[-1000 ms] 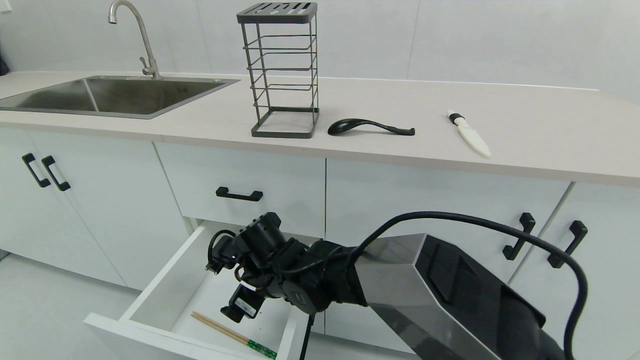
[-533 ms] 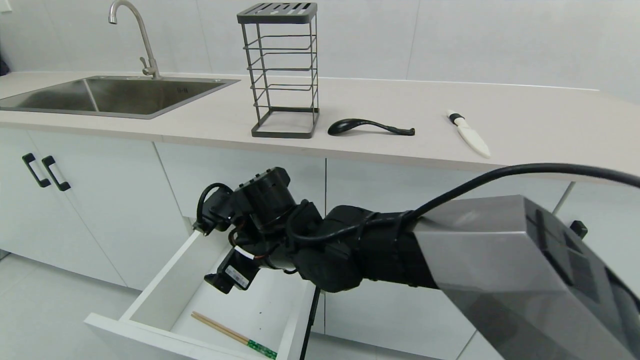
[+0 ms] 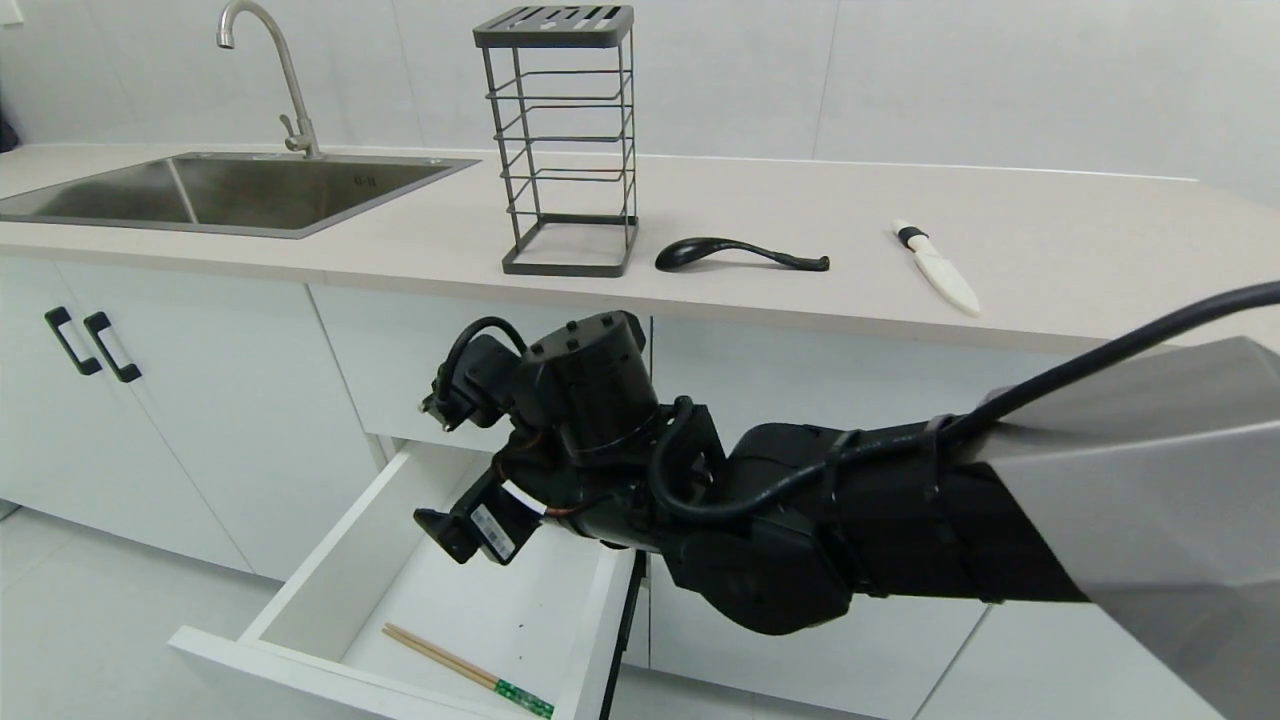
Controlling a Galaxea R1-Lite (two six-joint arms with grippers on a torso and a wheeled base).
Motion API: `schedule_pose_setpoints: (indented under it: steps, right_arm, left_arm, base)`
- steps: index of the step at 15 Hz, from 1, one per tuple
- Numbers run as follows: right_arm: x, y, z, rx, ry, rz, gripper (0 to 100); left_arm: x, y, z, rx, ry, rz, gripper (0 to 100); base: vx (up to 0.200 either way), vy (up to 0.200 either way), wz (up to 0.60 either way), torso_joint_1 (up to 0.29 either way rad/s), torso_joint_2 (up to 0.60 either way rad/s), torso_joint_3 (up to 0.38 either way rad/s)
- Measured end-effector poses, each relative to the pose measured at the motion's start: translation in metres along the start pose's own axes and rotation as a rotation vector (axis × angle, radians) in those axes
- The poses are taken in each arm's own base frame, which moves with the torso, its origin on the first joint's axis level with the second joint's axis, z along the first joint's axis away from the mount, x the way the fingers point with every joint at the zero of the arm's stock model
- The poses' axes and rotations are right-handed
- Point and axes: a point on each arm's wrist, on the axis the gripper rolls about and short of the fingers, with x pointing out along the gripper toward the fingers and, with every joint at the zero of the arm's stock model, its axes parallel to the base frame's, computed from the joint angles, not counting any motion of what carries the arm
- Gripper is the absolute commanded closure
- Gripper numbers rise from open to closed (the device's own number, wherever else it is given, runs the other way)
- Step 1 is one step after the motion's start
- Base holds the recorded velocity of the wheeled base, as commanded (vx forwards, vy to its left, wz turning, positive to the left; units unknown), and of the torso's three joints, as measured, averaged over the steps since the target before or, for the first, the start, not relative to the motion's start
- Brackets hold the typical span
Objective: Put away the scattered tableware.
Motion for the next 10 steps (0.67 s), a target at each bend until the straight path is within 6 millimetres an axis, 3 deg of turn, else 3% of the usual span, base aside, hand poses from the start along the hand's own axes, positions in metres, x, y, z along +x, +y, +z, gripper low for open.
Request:
schedule_pose_setpoints:
  steps: [5, 10]
  right_arm:
    - [-0.014, 0.005, -0.008, 0.053, -0.013, -0.023, 0]
    - [-0.026, 0.008, -0.001, 0.043, -0.052, -0.022, 0]
  left_arm:
    - [0.0, 0.0, 0.0, 0.0, 0.0, 0.0, 0]
    - [0.0, 0.0, 0.0, -0.001, 0.002, 0.0, 0]
  base:
    - [0.0, 0.0, 0.0, 0.0, 0.0, 0.0]
    - [0.0, 0.0, 0.0, 0.044, -0.07, -0.066]
